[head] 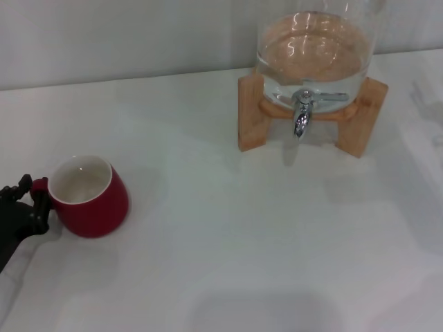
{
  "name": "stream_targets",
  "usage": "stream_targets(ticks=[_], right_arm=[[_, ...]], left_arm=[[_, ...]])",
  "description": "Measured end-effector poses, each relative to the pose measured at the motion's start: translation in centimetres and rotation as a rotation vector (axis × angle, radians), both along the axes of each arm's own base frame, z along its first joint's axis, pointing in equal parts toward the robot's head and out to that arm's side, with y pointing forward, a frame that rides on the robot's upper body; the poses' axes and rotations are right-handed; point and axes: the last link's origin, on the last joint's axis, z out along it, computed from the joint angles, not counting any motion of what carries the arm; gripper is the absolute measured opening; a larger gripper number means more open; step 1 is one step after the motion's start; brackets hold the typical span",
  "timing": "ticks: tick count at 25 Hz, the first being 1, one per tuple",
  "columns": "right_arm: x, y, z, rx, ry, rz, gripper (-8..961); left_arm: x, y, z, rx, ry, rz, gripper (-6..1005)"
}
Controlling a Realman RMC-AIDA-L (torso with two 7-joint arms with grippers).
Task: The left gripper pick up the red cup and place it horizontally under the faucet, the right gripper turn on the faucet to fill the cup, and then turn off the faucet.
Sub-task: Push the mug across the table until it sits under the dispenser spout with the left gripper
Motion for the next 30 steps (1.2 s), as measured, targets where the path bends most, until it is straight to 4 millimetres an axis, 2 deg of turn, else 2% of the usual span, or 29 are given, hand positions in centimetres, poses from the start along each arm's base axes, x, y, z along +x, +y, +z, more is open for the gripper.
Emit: stream_targets(ticks=[9, 14, 19, 26, 30], right_arm=[[0.1, 0.0, 0.2, -0.001, -0.005, 0.000, 616], [0.1, 0.1, 0.1, -0.002, -0.005, -0.001, 616], [0.0, 0.1, 0.1, -0.003, -0.005, -0.001, 616], [-0.1, 0.1, -0.1, -0.003, -0.001, 0.003, 616], [-0.1, 0.1, -0.2, -0.005, 0.000, 0.004, 616]], left_arm=[[0.0, -0.2, 0.3, 0.025, -0.021, 0.008, 230], [0.2, -0.2, 0.5, 0.043, -0.032, 0.000, 171], [0.2, -0.1, 0.8, 0.066, -0.048, 0.007, 170], [2.3, 1.1, 0.8, 0.071, -0.081, -0.059, 165], [4.3, 2.0, 0.1, 0.028, -0.098, -0.127, 162]])
